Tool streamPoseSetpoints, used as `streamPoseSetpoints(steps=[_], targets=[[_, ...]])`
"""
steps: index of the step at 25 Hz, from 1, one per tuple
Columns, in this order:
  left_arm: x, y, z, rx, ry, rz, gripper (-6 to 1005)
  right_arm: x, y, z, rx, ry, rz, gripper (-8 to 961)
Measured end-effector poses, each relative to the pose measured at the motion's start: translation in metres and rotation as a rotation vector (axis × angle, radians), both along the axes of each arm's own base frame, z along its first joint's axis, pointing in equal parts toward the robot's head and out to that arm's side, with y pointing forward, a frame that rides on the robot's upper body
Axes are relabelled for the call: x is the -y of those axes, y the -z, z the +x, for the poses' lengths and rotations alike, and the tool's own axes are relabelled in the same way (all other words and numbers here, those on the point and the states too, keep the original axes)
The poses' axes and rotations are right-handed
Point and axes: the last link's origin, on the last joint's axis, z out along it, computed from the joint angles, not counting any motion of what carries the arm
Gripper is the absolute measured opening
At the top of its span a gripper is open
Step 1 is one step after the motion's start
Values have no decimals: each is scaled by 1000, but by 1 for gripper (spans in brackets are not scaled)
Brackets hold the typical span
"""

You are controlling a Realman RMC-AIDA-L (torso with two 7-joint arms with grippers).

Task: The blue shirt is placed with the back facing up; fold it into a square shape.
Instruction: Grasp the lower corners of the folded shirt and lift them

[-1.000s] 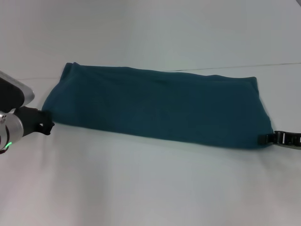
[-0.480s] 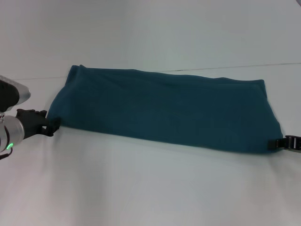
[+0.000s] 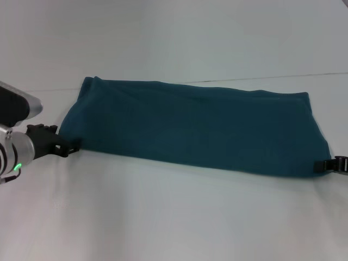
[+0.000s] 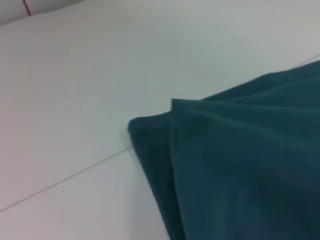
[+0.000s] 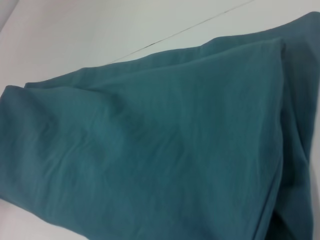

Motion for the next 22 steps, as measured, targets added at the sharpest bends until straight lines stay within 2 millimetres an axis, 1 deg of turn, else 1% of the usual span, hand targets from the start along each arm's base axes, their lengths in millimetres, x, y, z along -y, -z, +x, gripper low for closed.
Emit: streamPoseSetpoints(steps=[2,15,22], targets=[[0,3,-1,-22,2,-17,680,0,0,0,1,1,2,10],[-3,4,3,-48,18,-30,671,-2,-2,0,1,3,14,10],[-5,2,1,-80,23,-18,671,-2,-2,0,-2,3,20,10]])
